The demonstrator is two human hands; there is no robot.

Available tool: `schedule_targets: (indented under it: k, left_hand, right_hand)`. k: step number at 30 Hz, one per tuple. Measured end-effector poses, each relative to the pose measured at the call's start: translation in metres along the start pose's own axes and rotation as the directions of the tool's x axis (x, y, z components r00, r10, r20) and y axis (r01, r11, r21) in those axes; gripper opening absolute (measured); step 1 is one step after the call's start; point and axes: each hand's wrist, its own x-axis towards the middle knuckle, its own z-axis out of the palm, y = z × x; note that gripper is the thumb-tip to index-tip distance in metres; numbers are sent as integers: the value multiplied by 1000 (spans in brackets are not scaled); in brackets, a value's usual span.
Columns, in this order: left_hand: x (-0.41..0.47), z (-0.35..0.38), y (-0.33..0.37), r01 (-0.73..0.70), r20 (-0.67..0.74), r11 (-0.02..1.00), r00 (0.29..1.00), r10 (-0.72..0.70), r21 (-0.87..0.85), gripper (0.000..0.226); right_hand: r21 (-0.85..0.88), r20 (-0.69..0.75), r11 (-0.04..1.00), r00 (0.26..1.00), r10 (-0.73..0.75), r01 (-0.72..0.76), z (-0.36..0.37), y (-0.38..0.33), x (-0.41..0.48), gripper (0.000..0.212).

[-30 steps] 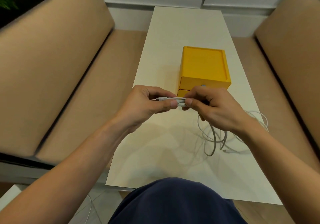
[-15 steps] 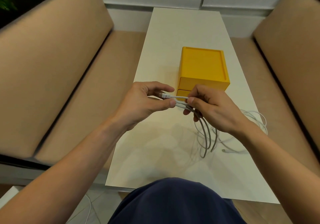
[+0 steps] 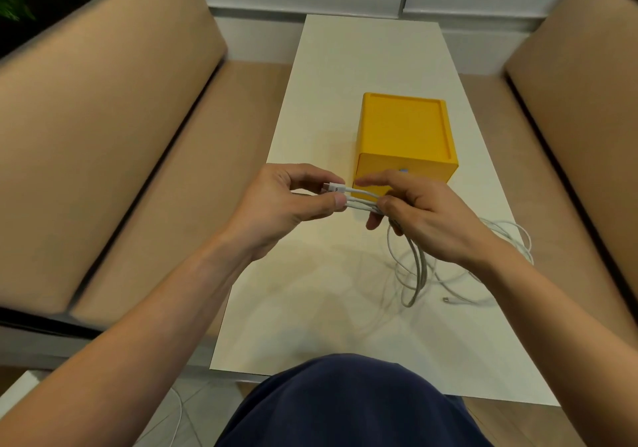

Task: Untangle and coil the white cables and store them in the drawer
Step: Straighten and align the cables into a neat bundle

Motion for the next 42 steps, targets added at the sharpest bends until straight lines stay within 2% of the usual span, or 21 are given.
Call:
schedule_targets:
  k: [2, 5, 11, 15, 20, 22, 26, 34, 38, 42]
  left_hand:
    - [0, -1, -2, -1, -9, 1000, 1000, 1, -11, 16]
    - [-1, -1, -3, -9, -9, 1000, 1000, 9, -7, 19]
    - [-1, -9, 0, 24, 82, 998, 996, -29, 60, 41]
    - [1, -10, -1, 37, 54, 997, 998, -41, 71, 40]
    - [0, -8, 4, 17, 72, 977, 997, -33, 212, 47]
    - [-2, -6, 7, -10, 77, 963, 997, -11, 269, 44]
    - [-1, -1, 7, -88, 50, 925, 996, 74, 369, 24]
    - [4, 0, 4, -20, 81, 985, 997, 6, 172, 33]
    - [5, 2, 2, -13, 81, 991, 997, 3, 133, 31]
    - [6, 4, -1, -27, 69, 993, 997, 19, 115, 18]
  right_hand:
    - [-15, 5, 1000, 1000, -13, 13, 0, 0, 1, 31]
    - [-31, 7, 999, 999, -37, 37, 0, 0, 2, 18]
    - [-41, -30, 999, 1000, -4, 2, -4, -1, 5, 23]
    - [-29, -35, 1000, 999, -6, 5, -5, -2, 5, 23]
    - [-10, -57, 1000, 998, 4, -5, -6, -3, 4, 24]
    - [-15, -56, 1000, 998, -1, 0, -5, -3, 4, 23]
    - [-3, -61, 1000, 998, -2, 2, -5, -3, 4, 19]
    - [50, -75, 999, 997, -11, 15, -9, -4, 3, 13]
    - [55, -83, 998, 997, -8, 13, -10, -4, 3, 13]
    - [53, -47, 999, 999, -5, 8, -7, -5, 4, 15]
